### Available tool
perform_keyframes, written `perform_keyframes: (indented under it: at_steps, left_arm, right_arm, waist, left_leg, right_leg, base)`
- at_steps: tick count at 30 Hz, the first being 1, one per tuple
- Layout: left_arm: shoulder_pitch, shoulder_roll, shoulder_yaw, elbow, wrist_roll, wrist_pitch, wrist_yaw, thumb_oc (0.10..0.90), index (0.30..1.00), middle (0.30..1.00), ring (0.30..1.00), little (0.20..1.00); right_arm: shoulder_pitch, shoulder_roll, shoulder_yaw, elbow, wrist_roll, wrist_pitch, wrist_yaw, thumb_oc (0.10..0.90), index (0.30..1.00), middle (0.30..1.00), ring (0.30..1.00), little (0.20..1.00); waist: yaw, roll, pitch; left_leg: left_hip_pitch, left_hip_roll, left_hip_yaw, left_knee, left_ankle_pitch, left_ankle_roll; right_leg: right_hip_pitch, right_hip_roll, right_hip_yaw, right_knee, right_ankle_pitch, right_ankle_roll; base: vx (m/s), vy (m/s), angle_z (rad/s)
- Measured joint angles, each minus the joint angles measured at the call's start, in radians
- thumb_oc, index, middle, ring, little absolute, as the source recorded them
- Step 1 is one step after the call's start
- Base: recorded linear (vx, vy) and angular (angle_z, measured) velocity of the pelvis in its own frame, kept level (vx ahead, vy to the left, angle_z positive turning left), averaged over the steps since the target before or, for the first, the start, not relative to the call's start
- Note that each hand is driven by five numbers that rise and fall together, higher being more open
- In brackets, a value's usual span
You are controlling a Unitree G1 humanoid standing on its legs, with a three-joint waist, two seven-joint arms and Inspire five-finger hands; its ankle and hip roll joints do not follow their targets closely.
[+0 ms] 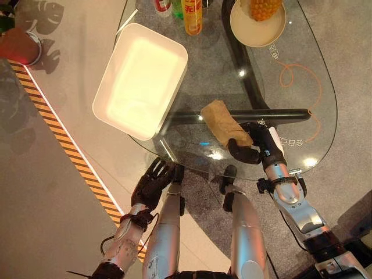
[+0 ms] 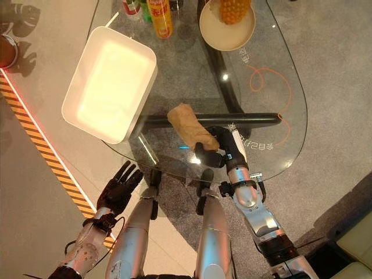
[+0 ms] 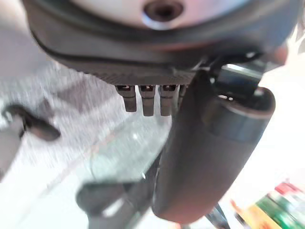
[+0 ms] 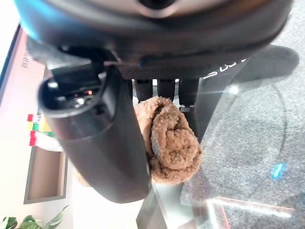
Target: Wipe the table with a cloth and put it in the basket.
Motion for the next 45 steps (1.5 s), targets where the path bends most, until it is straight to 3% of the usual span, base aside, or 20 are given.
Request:
perform_keyframes:
  at_steps: [12, 20, 34, 45]
  left_arm:
    - [0.001, 0.002, 0.001, -0.15, -0.254, 0.105, -0.152, 0.8, 0.9, 0.9, 0.9, 0.9]
    - [-0.038, 0.02, -0.006, -0.164, -0.258, 0.126, -0.145, 0.8, 0.9, 0.9, 0.9, 0.9]
    - [-0.06, 0.064, -0.008, -0.174, -0.247, 0.127, -0.084, 0.8, 0.9, 0.9, 0.9, 0.9]
    - [-0.057, 0.066, -0.055, -0.187, -0.27, 0.128, -0.123, 0.8, 0.9, 0.9, 0.9, 0.9]
  right_arm:
    - [0.035, -0.027, -0.027, -0.153, 0.068, -0.066, 0.177, 0.1, 0.3, 0.3, 0.3, 0.2]
    - [0.001, -0.044, 0.031, -0.165, 0.117, -0.085, 0.316, 0.1, 0.3, 0.3, 0.3, 0.2]
    - [-0.012, -0.06, 0.074, -0.184, 0.1, -0.08, 0.327, 0.1, 0.3, 0.3, 0.3, 0.2]
    - [-0.024, -0.077, 0.119, -0.178, -0.043, 0.0, 0.232, 0.1, 0.3, 0.3, 0.3, 0.2]
  waist:
    - [-0.007, -0.003, 0.002]
    - [-0.01, -0.011, 0.004]
    - [-0.011, -0.026, 0.003]
    - [-0.012, -0.026, 0.003]
  left_leg:
    - [-0.007, 0.002, 0.0, 0.001, -0.001, 0.002]
    - [-0.009, 0.002, 0.001, 0.0, -0.003, 0.004]
    - [-0.01, 0.002, 0.002, -0.001, -0.004, 0.006]
    - [-0.009, 0.002, 0.003, -0.001, -0.004, 0.005]
  right_leg:
    - [-0.005, 0.001, -0.001, -0.002, -0.001, -0.001]
    - [-0.006, 0.001, -0.001, -0.005, -0.001, 0.0]
    - [-0.006, 0.002, -0.001, -0.011, -0.001, 0.0]
    - [-0.006, 0.002, -0.001, -0.009, -0.001, 0.001]
  base:
    - [0.0, 0.0, 0.0]
    - [0.0, 0.0, 0.0]
    - [0.0, 0.0, 0.0]
    - [0.0, 0.0, 0.0]
